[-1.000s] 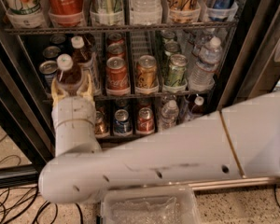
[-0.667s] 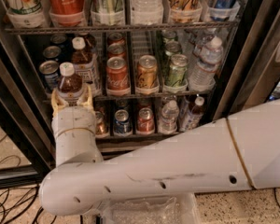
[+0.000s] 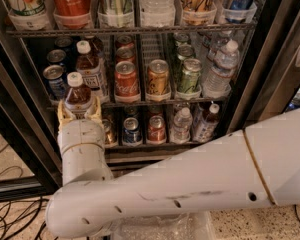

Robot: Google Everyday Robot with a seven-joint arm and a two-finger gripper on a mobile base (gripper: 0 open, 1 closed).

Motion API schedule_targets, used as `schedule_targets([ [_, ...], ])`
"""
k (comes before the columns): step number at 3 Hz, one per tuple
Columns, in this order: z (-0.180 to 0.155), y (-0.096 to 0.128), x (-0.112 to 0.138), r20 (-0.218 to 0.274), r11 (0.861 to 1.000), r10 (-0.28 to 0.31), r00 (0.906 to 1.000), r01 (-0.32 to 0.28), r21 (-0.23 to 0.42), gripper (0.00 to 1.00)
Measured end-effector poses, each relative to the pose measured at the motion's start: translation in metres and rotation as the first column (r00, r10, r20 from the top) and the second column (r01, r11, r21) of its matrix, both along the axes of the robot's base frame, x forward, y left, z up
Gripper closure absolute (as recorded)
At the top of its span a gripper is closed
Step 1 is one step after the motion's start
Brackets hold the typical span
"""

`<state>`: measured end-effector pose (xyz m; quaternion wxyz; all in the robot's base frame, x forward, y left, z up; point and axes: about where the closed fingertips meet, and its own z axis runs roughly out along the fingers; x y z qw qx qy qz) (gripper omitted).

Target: Pick blue plastic bottle from middle shelf of fridge

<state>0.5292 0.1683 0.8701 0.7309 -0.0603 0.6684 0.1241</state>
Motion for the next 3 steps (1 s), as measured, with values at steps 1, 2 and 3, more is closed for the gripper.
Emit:
schedule_targets([
  [1, 0.000, 0.000, 0.000, 0.000, 1.000, 0.000, 1.0000, 0.000, 0.000, 1.00],
  [2, 0.007, -0.011, -0.037, -0.044, 1.000, 0.023, 0.9988, -0.023, 0.000, 1.00],
  [3, 0.007, -0.011, -0.037, -0.044, 1.000, 0.023, 0.9988, -0.023, 0.000, 1.00],
])
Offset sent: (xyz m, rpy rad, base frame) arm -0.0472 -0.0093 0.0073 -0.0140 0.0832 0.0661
